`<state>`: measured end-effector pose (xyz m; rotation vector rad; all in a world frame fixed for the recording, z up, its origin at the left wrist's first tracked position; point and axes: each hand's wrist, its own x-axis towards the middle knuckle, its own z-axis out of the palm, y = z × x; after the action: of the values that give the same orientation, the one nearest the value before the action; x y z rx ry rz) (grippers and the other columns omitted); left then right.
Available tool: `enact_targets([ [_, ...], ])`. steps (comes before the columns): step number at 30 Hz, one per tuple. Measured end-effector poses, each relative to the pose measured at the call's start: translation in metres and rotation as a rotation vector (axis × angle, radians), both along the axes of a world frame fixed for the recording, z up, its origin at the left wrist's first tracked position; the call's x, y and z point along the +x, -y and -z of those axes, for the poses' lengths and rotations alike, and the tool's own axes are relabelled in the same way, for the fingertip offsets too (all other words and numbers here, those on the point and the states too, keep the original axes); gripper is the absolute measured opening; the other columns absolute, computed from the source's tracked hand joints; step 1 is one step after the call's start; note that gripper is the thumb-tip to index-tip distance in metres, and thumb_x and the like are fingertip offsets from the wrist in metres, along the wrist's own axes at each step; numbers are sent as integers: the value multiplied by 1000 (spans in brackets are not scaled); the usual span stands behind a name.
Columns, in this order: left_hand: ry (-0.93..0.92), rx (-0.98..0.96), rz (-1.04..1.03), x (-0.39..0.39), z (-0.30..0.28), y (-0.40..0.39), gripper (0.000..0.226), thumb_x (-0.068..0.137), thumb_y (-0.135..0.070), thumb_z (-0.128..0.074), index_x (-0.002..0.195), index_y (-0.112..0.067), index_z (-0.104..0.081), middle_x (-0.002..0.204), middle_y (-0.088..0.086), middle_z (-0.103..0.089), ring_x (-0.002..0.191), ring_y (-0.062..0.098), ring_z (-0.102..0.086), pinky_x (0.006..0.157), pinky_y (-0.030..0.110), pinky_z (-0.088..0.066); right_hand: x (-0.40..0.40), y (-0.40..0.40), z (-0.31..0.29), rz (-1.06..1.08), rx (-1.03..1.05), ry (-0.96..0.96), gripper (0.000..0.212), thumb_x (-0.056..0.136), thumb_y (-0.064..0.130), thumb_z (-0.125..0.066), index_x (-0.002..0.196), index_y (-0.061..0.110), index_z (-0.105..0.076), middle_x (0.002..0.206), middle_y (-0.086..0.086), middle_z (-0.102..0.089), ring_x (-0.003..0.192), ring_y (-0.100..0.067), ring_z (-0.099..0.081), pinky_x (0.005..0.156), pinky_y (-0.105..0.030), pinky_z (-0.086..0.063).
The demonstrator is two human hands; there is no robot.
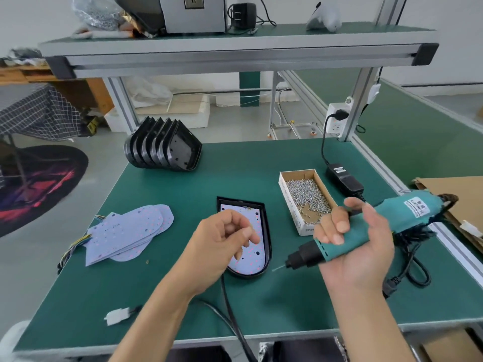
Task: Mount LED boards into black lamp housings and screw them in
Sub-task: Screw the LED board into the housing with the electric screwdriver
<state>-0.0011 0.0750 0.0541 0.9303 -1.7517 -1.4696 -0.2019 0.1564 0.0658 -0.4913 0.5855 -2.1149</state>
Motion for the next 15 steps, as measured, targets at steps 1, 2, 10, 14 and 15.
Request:
enact_targets([
  [1, -14, 10, -5, 3, -1, -2, 10, 91, -19, -64, 83, -24, -66, 89, 4, -79, 65, 17, -55, 60, 23, -48, 3, 0, -4, 4, -12, 2, 23, 98, 27, -44, 87, 17, -62, 60, 4, -45, 47, -10, -37, 49, -24, -38],
  [2, -21, 16, -9, 5, -1, -5, 10, 90, -19, -64, 83, -24, -67, 89, 5, -79, 63, 17, -54, 59, 23, -48, 6, 0, -8, 7, -24, 6, 24, 99, 27, -43, 88, 17, -61, 60, 4, -45, 47, -10, -37, 50, -23, -37],
  [10, -243, 136, -29, 10, 2, -31, 10, 90, -16, -70, 83, -20, -75, 81, 10, -70, 64, 19, -51, 62, 22, -46, 19, 6, -30, 54, -72, 69, 23, 100, 32, -45, 89, 18, -59, 61, 6, -46, 48, -9, -38, 52, -23, -37],
  [14, -407, 259, -41, 4, 2, -43, 14, 91, -14, -66, 83, -15, -77, 78, 9, -67, 66, 17, -53, 60, 22, -47, 27, 9, -34, 71, -89, 49, 24, 99, 32, -44, 88, 17, -59, 61, 6, -47, 48, -10, -39, 52, -24, -37],
  [15, -438, 274, -52, 2, 1, -45, 15, 92, -14, -65, 83, -15, -77, 78, 9, -66, 66, 16, -54, 60, 22, -47, 28, 9, -34, 73, -92, 41, 24, 99, 32, -43, 88, 17, -59, 60, 6, -47, 48, -10, -39, 52, -24, -37],
])
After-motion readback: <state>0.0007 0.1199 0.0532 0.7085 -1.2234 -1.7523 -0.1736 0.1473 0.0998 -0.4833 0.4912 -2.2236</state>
